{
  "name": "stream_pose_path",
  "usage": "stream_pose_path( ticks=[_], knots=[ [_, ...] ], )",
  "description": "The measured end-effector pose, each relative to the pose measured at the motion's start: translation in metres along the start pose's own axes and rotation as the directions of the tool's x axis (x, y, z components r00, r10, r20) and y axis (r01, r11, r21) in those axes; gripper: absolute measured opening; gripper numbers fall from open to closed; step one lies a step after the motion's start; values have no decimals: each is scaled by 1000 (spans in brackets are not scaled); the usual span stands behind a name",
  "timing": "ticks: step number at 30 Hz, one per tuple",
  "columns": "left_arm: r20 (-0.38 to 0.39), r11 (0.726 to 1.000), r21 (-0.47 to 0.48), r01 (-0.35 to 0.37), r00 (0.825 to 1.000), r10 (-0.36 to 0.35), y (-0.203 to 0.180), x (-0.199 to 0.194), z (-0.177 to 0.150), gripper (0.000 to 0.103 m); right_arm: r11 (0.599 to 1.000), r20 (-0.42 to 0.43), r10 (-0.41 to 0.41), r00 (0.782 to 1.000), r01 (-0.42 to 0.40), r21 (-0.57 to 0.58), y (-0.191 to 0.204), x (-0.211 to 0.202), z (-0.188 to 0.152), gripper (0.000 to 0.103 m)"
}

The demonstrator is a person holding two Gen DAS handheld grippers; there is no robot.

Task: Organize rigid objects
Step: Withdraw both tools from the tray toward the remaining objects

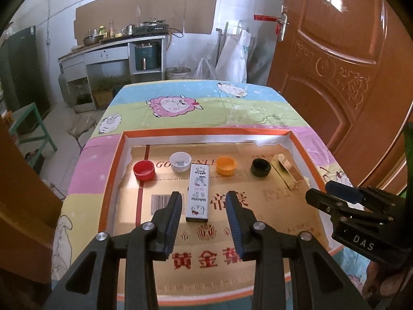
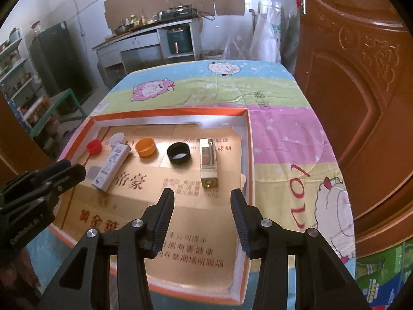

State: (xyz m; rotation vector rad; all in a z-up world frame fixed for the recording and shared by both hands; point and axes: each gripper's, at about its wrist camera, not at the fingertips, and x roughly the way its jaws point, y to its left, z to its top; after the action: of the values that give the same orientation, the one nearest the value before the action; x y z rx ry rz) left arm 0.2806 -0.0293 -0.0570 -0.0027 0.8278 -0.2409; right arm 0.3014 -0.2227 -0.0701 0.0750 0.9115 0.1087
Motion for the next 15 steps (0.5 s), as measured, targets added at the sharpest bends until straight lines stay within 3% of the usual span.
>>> stream_pose_path(
  ticks=[15],
  knots=[
    [39, 1000, -2, 15, 999, -15, 1, -48, -17, 35, 1000, 45, -14, 999, 14, -20, 16, -49, -22, 47]
  ],
)
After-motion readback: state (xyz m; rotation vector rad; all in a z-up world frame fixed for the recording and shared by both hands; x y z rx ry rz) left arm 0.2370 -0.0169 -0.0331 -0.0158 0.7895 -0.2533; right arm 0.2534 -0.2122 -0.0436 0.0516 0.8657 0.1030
